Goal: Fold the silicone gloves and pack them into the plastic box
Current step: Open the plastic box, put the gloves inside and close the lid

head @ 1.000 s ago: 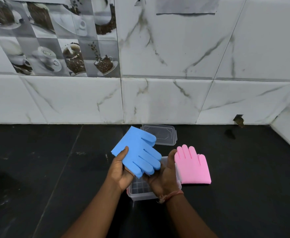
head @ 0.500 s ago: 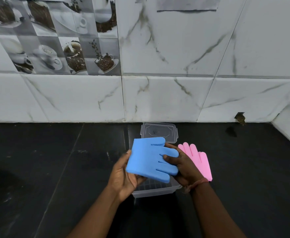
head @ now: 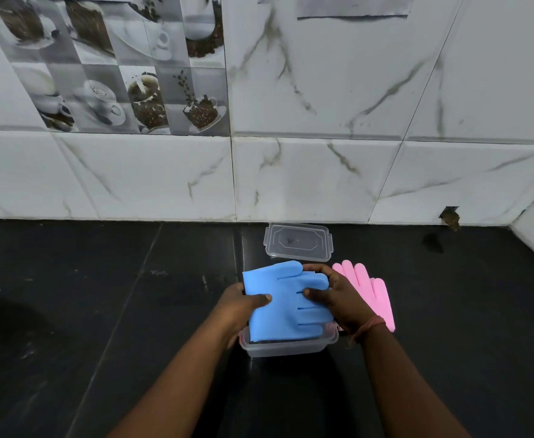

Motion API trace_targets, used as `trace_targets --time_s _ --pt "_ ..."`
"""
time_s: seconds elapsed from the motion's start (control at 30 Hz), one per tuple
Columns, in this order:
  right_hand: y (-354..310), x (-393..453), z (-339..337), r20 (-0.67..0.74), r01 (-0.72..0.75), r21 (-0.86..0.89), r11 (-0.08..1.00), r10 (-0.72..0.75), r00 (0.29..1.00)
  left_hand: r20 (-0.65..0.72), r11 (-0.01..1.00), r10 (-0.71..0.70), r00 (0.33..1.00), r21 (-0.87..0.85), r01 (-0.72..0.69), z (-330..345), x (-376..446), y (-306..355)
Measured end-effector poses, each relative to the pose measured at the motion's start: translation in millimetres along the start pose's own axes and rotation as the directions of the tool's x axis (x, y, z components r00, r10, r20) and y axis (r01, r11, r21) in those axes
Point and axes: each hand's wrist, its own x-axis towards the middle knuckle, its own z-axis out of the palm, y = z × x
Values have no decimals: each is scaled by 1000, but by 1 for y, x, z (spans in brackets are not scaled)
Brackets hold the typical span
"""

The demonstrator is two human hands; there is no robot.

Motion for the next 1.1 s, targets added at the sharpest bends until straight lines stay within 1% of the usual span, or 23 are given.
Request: trace_targets --time_s 0.1,0.13,0.17,0.23,0.27,0.33,0.4,0.43,0.5,0.57,0.6,0.67,0.73,0.8,0.83,0.87,0.93,1.0,1.1 --pt "1 -3 0 -10 17 -130 991 -18 1000 -42 1000 20 999 -11 -20 2 -1 3" --pt "0 -3 0 -7 10 -177 984 -11 1000 -62 999 45 997 23 -43 3 -1 4" --pt "0 -2 0 -2 -1 -217 976 1 1000 -90 991 83 992 108 -73 5 -1 5" --pt "-3 -1 0 5 -42 -275 961 45 999 -143 945 170 975 303 -121 7 2 4" --pt "-4 0 -1 14 -64 -295 953 71 997 -150 929 185 971 350 -122 7 4 3" --pt "-7 0 -3 47 -101 -304 947 121 992 -133 939 127 983 336 -76 7 7 5" --pt "-7 1 -2 47 -128 -262 957 145 988 -82 967 17 997 255 5 6 8 8" --pt "-7 1 0 17 -138 -249 959 147 989 -51 978 -34 998 206 44 6 9 11" --pt "-7 2 6 -95 -142 -306 941 118 988 -9 986 -91 996 138 92 6 10 14" --pt "-4 4 7 -189 -146 -398 906 74 979 13 986 -122 992 113 120 9 11 16" --pt "-3 5 6 -198 -159 -409 899 83 977 13 984 -140 990 116 137 11 12 17" --pt "-3 5 4 -156 -205 -364 908 157 975 -19 976 -146 989 160 148 13 13 17" --pt "-5 5 2 -109 -251 -337 908 228 968 -79 970 -110 991 211 125 13 16 14" --pt "-6 7 3 -131 -278 -338 899 248 960 -135 964 -69 988 245 101 15 17 13" --pt "-6 8 4 -154 -283 -345 895 243 958 -164 946 -42 986 312 92 17 18 14" --pt "-6 9 4 -172 -283 -356 891 235 957 -189 906 -7 982 415 87 18 19 15" --pt "-6 10 6 -194 -277 -390 878 215 957 -221 788 72 973 611 80 22 18 17" --pt "-4 11 7 -211 -265 -445 856 187 959 -229 697 140 963 713 69 26 17 15" --pt "-2 10 12 -234 -242 -532 811 134 963 -242 595 235 941 802 58 34 16 9"
